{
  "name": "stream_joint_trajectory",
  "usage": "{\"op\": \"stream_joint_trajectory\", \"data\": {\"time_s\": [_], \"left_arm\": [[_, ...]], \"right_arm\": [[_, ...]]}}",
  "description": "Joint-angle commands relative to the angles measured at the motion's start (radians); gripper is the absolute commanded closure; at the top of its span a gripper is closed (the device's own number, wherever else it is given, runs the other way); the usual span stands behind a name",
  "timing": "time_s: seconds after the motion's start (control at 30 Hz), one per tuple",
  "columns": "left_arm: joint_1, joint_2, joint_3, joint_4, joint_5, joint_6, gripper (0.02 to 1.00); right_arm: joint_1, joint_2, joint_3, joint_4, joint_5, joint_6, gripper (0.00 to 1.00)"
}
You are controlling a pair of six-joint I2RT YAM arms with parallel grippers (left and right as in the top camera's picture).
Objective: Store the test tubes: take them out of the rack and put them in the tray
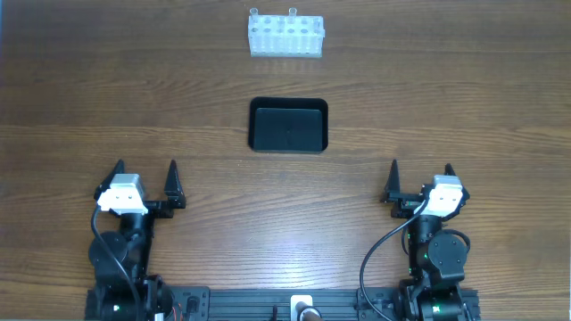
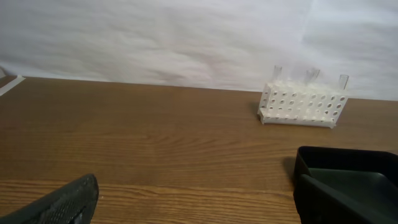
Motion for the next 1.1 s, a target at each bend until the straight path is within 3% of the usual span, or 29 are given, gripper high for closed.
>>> {"op": "stream_joint_trajectory", "data": {"time_s": [0.03, 1.1], "left_arm": [[0.005, -0.009, -0.009, 0.003, -0.009, 0.015, 0.020], [-0.008, -0.009, -0.009, 0.003, -0.008, 0.014, 0.018]], "right_arm": [[-0.006, -0.007, -0.006, -0.004, -0.008, -0.002, 0.007], [-0.006, -0.007, -0.006, -0.004, -0.008, -0.002, 0.009]]}}
